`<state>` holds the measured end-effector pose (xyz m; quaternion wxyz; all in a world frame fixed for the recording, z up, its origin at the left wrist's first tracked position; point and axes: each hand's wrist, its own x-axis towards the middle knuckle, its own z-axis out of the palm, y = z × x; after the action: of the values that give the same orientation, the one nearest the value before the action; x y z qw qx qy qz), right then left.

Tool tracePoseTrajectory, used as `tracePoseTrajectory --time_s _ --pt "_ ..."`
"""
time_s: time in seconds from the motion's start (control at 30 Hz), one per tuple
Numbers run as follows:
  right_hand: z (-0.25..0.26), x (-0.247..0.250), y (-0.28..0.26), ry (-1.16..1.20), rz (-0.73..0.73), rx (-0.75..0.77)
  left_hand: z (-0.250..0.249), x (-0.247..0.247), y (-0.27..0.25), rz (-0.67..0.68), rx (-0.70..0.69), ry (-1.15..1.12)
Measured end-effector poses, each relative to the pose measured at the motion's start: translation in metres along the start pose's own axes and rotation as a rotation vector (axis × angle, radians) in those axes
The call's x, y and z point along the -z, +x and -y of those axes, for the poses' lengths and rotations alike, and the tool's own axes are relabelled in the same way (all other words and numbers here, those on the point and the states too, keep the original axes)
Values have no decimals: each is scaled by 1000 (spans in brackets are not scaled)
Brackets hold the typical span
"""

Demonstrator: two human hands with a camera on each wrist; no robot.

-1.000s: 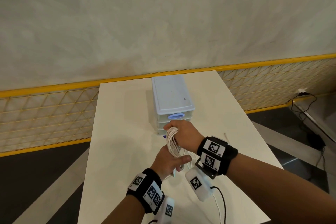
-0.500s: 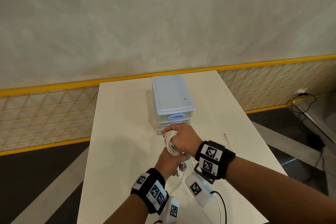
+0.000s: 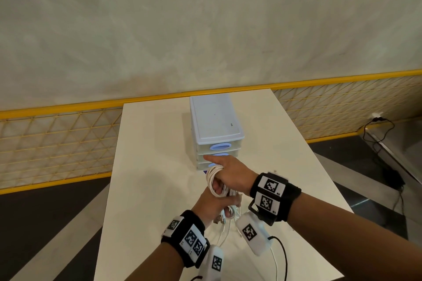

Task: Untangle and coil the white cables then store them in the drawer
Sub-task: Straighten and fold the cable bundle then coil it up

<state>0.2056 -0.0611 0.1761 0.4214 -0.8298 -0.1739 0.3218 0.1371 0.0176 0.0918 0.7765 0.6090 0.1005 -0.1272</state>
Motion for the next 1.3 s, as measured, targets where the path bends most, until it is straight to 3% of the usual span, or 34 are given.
tracePoseTrajectory --time_s 0.33,0.47,0.83,1.0,1.17,1.3 --pt "-9 1 12 102 105 -10 1 2 1 -19 118 -88" --pt "-11 1 15 322 158 -18 -1 9 1 -31 139 -160" --pt "-13 -4 18 406 -9 46 -11 15 3 4 36 -46" --pt "-16 -3 20 592 62 44 -10 18 6 -29 120 -118" --pt "-14 1 24 564 143 -6 -5 17 8 -109 136 -105" --pt "-11 11 30 539 71 -41 -10 14 8 -95 115 -83"
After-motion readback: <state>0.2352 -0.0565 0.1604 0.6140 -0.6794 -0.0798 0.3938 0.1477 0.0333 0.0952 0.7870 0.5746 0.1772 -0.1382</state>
